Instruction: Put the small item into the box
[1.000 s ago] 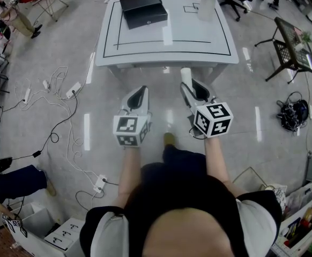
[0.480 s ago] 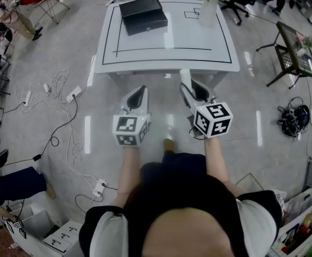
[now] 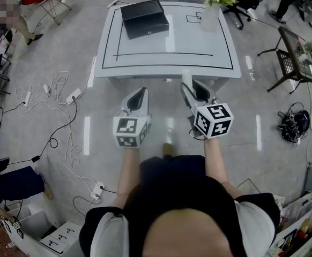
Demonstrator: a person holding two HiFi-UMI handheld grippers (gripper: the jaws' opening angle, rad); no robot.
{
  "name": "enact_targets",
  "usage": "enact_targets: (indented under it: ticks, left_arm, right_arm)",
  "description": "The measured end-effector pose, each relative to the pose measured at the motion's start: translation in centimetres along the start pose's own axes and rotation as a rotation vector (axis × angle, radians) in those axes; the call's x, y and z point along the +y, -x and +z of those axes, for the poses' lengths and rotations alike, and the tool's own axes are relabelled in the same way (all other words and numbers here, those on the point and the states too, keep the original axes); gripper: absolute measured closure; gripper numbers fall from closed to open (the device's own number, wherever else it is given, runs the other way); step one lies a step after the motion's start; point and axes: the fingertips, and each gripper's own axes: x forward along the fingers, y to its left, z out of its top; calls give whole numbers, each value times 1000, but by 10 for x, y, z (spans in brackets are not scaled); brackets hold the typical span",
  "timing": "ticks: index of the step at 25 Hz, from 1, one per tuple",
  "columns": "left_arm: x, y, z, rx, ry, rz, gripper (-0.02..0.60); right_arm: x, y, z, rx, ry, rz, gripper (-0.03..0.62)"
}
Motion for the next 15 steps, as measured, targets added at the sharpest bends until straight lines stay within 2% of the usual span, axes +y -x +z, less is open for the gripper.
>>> enact_targets:
  ticks: [15]
  left_arm:
    - [7,-9,-5,7,15,6,572]
  right_arm:
    - [-7,-15,-6,26,-2,0,457]
